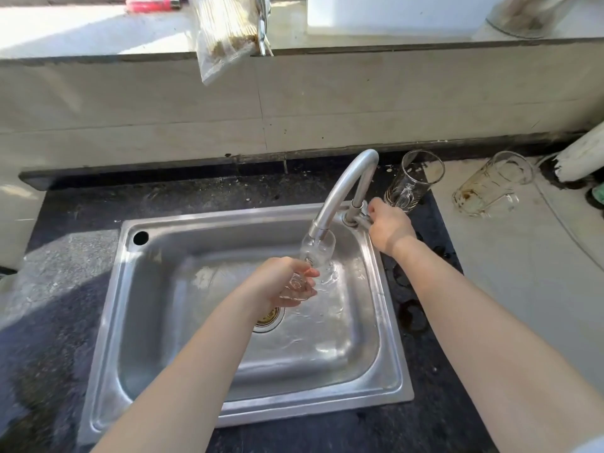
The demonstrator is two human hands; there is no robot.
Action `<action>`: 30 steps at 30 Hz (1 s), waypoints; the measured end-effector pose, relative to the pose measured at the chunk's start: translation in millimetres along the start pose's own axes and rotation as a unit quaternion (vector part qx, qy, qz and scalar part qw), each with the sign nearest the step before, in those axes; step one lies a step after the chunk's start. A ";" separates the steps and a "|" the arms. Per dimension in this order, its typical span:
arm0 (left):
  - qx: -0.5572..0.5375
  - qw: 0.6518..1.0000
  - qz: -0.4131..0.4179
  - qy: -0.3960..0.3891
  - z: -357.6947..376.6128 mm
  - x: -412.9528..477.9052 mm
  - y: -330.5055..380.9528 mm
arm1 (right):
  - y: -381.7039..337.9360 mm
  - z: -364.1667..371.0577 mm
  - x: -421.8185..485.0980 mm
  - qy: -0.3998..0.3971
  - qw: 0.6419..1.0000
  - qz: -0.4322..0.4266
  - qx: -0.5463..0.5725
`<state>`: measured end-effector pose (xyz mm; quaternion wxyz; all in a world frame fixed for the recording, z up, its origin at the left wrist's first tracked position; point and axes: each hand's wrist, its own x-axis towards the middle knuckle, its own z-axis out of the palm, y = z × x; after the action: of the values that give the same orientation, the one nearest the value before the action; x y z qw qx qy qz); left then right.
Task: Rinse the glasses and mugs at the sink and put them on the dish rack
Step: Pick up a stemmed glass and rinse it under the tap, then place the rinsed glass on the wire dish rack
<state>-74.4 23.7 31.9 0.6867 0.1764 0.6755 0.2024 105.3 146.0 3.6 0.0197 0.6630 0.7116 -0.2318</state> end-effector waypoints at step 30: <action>0.325 0.942 0.080 0.008 23.2 -88.8 -47.5 | -28.4 34.0 -198.5 -0.171 0.793 0.200 0.549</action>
<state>-49.7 -62.1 84.1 0.5681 0.4419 0.6937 0.0279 92.5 -51.9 48.5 -0.1807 0.6393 0.3011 -0.6841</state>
